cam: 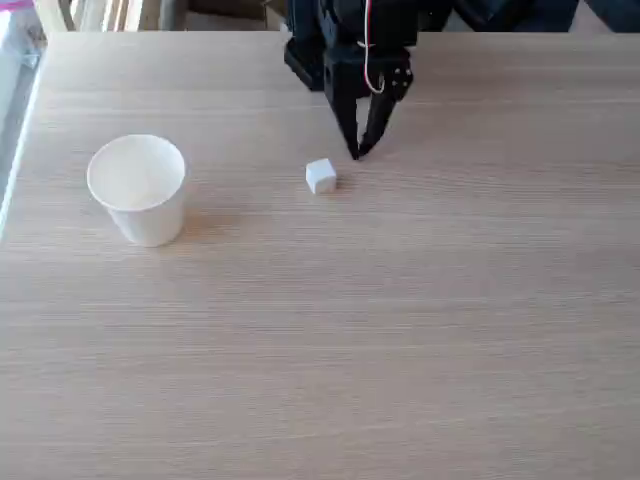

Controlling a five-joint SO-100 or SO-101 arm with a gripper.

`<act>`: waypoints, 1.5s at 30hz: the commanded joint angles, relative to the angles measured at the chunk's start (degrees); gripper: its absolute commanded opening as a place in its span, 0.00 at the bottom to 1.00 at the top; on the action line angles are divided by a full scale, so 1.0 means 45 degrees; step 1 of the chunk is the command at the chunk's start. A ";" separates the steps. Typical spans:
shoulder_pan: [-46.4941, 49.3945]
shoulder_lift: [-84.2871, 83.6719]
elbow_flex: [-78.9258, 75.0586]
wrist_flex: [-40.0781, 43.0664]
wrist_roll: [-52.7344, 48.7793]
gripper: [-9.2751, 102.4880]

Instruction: Grasp a block and put it in the bin.

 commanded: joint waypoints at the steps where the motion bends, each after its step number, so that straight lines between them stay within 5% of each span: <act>1: -0.0547 0.0078 0.0176 0.0059 -0.0078 0.09; 45: -0.0430 0.0078 0.0176 0.0039 0.0078 0.08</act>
